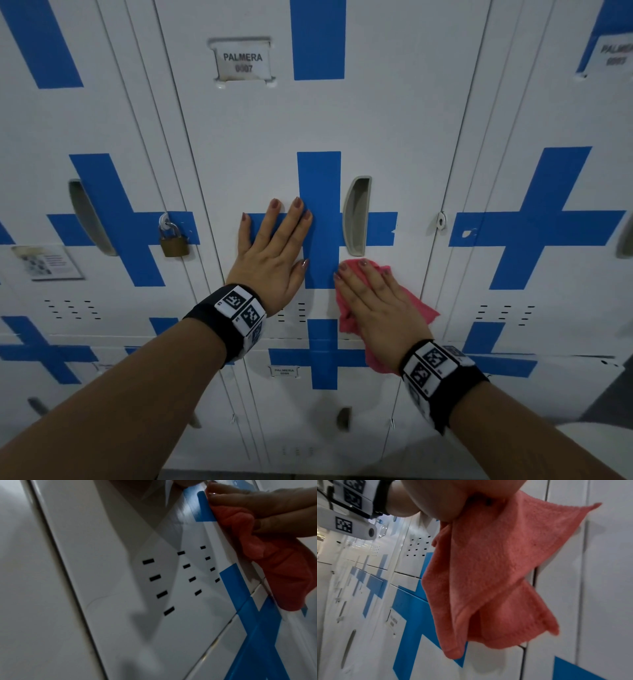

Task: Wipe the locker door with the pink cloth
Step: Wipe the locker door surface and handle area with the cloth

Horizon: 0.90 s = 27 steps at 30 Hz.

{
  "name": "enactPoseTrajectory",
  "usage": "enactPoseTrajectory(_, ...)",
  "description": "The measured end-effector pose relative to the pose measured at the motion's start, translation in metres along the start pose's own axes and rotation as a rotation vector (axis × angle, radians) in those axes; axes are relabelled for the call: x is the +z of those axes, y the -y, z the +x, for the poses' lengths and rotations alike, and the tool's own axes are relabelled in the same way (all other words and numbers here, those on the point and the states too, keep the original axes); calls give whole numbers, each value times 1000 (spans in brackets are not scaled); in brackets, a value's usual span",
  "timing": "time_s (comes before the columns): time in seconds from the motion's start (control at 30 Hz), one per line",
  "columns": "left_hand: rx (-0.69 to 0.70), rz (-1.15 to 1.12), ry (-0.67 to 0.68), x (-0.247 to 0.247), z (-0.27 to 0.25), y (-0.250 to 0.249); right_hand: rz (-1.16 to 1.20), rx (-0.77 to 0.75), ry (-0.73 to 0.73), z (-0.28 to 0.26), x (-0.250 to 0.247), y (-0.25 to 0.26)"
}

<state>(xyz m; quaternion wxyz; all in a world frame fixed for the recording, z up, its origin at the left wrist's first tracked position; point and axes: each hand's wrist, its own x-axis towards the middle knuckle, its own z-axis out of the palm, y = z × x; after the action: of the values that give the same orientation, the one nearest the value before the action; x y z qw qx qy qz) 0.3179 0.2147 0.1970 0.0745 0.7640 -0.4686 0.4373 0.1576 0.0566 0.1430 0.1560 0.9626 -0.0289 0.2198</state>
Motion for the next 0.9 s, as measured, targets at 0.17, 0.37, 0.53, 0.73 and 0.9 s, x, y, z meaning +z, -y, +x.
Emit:
enactPoseTrajectory(0.17,1,0,0,0,0,0,-47,-101,27,7,5,9)
enactPoseTrajectory(0.37,6,-8,-4,0,0,1,-135,-223,113,1,4,-2)
enactPoseTrajectory(0.53,0,-11,7,0,0,0,-170,-259,155,-10,8,-17)
enactPoseTrajectory(0.73,-6,-13,20,0,0,0,-158,-201,141,-30,11,-31)
enactPoseTrajectory(0.9,-3,-8,17,0,0,0,-115,-26,81,-47,1,-47)
